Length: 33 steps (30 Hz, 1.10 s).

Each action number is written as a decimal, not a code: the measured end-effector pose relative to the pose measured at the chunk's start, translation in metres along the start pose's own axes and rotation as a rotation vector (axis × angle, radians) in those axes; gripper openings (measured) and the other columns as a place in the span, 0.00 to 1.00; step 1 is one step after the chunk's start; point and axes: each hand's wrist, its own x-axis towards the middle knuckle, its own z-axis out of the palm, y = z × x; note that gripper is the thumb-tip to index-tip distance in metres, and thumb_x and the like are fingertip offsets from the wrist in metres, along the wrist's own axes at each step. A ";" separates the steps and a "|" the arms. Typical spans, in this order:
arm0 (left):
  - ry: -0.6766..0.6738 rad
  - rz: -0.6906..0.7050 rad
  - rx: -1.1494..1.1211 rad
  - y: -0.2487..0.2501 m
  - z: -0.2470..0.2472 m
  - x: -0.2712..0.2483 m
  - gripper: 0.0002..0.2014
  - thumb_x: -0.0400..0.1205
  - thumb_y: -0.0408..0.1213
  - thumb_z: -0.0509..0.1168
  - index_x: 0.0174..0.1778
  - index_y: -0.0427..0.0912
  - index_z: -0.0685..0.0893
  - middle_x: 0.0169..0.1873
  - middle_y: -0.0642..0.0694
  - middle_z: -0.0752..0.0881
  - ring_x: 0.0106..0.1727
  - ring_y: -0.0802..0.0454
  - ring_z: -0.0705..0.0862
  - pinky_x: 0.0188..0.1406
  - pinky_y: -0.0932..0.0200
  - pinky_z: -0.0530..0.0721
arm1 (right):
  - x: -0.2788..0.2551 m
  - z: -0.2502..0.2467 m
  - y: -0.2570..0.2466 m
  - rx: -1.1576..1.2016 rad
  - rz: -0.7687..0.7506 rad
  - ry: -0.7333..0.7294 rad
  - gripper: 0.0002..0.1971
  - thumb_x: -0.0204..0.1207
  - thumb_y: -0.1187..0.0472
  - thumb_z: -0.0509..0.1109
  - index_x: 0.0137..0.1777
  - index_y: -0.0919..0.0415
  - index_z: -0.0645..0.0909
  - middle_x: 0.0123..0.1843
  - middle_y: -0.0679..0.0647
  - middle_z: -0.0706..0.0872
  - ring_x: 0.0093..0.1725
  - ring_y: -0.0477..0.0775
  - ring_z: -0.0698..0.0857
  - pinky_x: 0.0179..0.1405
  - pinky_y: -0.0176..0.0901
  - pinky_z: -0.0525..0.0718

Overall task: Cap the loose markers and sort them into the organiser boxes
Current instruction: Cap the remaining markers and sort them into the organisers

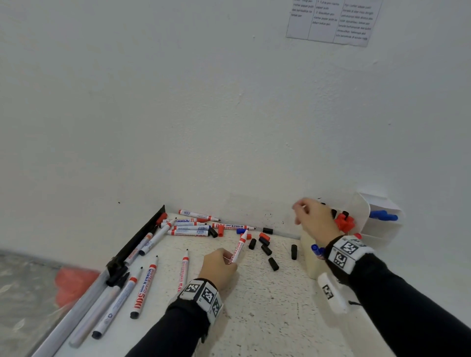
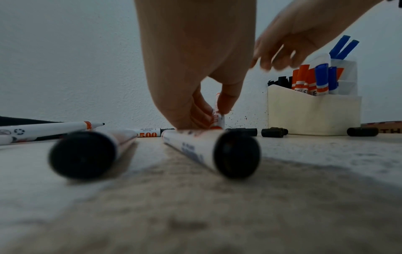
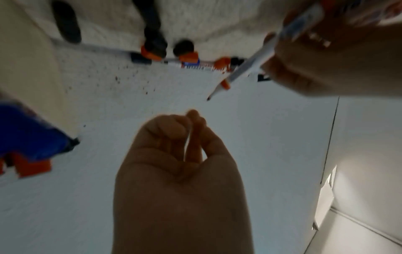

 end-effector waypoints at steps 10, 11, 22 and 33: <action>0.028 0.039 0.033 -0.001 0.001 -0.001 0.14 0.79 0.38 0.65 0.60 0.44 0.80 0.56 0.48 0.84 0.49 0.58 0.79 0.45 0.70 0.75 | -0.041 0.084 0.022 -0.332 0.298 -0.427 0.16 0.80 0.55 0.61 0.65 0.61 0.72 0.63 0.58 0.80 0.59 0.54 0.81 0.51 0.39 0.77; 0.024 0.039 0.028 -0.001 0.001 0.000 0.14 0.78 0.38 0.65 0.60 0.44 0.80 0.56 0.47 0.84 0.49 0.57 0.80 0.48 0.67 0.77 | -0.044 0.086 0.027 -0.336 0.300 -0.436 0.15 0.80 0.56 0.61 0.64 0.61 0.72 0.61 0.58 0.80 0.57 0.54 0.81 0.50 0.39 0.77; 0.088 0.044 -0.043 -0.002 0.003 0.001 0.15 0.79 0.37 0.67 0.61 0.42 0.78 0.39 0.55 0.77 0.41 0.58 0.78 0.34 0.75 0.76 | -0.039 0.096 0.036 -0.154 0.110 -0.456 0.15 0.79 0.63 0.59 0.63 0.53 0.79 0.65 0.52 0.78 0.64 0.49 0.77 0.61 0.35 0.72; 0.128 -0.015 -0.080 -0.002 0.003 0.000 0.15 0.79 0.36 0.65 0.62 0.43 0.77 0.50 0.47 0.82 0.51 0.51 0.83 0.54 0.60 0.85 | 0.008 0.125 0.012 -0.511 0.015 -0.534 0.21 0.84 0.45 0.46 0.76 0.34 0.61 0.82 0.43 0.55 0.77 0.62 0.59 0.74 0.62 0.59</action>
